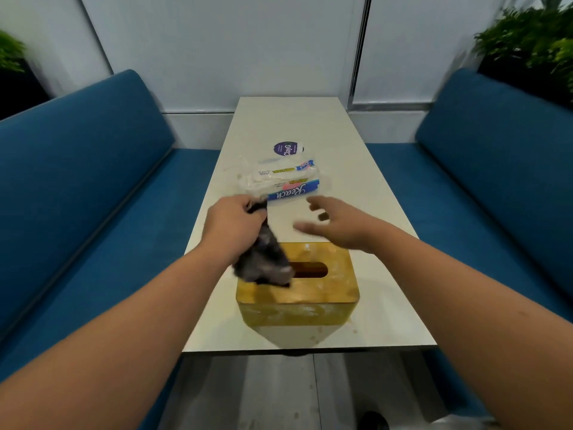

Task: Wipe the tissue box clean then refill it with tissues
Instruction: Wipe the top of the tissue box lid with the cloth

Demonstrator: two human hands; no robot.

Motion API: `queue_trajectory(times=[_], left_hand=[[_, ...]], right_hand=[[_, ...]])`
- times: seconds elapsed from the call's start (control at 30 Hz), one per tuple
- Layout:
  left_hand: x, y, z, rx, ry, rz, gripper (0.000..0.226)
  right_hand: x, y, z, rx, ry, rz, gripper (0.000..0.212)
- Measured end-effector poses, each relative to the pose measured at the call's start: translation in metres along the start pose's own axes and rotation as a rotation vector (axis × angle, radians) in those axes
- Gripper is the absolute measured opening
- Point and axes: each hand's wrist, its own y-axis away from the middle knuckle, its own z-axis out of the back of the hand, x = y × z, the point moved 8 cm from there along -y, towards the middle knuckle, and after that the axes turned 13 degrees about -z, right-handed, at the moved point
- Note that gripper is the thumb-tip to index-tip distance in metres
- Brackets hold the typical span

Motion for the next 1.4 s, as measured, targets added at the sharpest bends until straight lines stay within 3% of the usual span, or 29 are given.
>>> queue_trajectory(times=[0.07,0.13,0.23,0.33,0.4,0.5,0.53,0.6,0.67,0.73,0.97,1.17,1.4], left_hand=[[-0.018,-0.007,-0.012,-0.066,0.318,0.081,0.012],[-0.039,-0.004,-0.033,-0.022,0.642,0.196,0.022],[-0.06,0.0,-0.052,0.061,1.037,0.298,0.049],[-0.063,-0.002,-0.066,0.177,1.18,0.312,0.07],[-0.066,-0.004,-0.074,0.236,1.173,0.273,0.068],[-0.058,-0.007,-0.076,0.27,1.075,0.187,0.05],[-0.046,-0.01,-0.073,0.275,0.912,0.124,0.043],[-0.019,-0.017,-0.061,0.324,0.224,-0.119,0.036],[0.01,-0.014,-0.067,0.478,-0.386,-0.272,0.058],[0.034,-0.008,-0.077,0.6,-0.59,-0.316,0.075],[0.06,-0.004,-0.094,0.658,-0.505,-0.258,0.07],[0.066,-0.004,-0.095,0.642,-0.452,-0.212,0.07],[0.067,-0.004,-0.096,0.63,-0.451,-0.225,0.069]], right_hand=[[0.03,0.008,0.013,-0.06,-0.272,0.098,0.055],[0.049,0.017,0.023,-0.128,-0.254,0.148,0.054],[0.047,0.023,0.045,-0.221,-0.022,0.091,0.063],[0.036,0.022,0.057,-0.225,0.254,0.035,0.056],[0.029,0.017,0.058,-0.218,0.31,0.017,0.042],[0.013,0.013,0.062,-0.229,0.113,0.0,0.025],[0.006,0.012,0.066,-0.258,0.082,-0.007,0.025],[-0.015,0.006,0.067,-0.281,0.121,-0.045,0.026],[-0.037,-0.002,0.061,-0.247,0.201,-0.104,0.03],[-0.053,-0.011,0.053,-0.213,0.29,-0.138,0.039],[-0.039,-0.034,0.022,-0.183,0.244,0.02,0.041],[-0.007,-0.038,-0.012,-0.225,0.559,0.358,0.032],[-0.021,-0.037,-0.01,-0.134,0.688,0.365,0.04]])
